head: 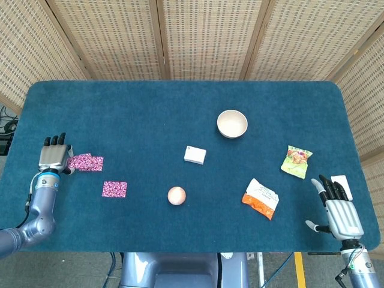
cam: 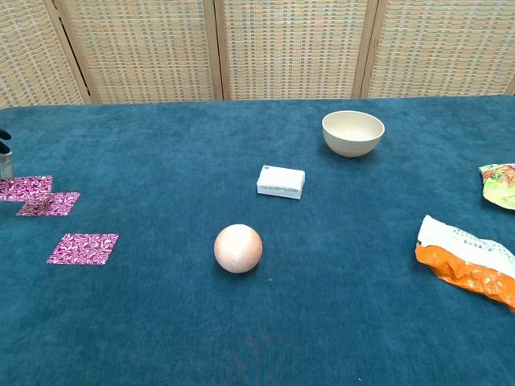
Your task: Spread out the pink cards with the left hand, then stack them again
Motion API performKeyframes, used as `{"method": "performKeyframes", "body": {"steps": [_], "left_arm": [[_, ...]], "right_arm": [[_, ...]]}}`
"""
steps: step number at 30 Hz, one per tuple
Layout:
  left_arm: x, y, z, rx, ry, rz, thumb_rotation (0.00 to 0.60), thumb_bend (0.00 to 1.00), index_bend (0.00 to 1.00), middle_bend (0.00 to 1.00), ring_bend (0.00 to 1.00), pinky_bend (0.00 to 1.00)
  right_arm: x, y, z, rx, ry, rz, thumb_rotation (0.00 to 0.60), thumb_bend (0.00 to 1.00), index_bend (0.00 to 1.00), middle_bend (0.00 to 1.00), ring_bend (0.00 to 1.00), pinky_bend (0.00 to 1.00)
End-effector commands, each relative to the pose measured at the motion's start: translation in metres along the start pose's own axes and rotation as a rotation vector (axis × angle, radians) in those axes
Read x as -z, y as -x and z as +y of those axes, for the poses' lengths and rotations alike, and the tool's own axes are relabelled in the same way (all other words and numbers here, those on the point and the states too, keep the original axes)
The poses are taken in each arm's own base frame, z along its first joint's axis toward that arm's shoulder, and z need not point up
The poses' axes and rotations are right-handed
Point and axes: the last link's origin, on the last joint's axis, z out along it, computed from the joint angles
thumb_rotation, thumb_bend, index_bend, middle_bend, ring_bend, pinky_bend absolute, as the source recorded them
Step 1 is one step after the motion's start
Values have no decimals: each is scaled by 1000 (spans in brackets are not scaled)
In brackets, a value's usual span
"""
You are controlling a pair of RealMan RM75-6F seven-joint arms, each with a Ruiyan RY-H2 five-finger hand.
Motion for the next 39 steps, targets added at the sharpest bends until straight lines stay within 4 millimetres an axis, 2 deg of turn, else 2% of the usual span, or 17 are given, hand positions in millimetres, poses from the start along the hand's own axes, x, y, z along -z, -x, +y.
{"method": "performKeyframes", "body": {"steps": [1,9,20,39], "left_arm": [[-1,2,3,-2,1,7,600,223,432,0,0,0],[-1,4,9,-2,5,18,600,213,385,0,0,0],[-1,8,14,-4,17,12,600,212,378,0,0,0],[-1,10,18,14,27,13,600,211,308,0,0,0]], "right_arm": [[0,0,0,-1,0,0,600,105,0,0,0,0],[0,-1,1,-3,1,1,600,105,0,0,0,0],[1,-1,2,-7,0,3,600,105,0,0,0,0],[1,-1,2,-6,-1,4,600,105,0,0,0,0]]}}
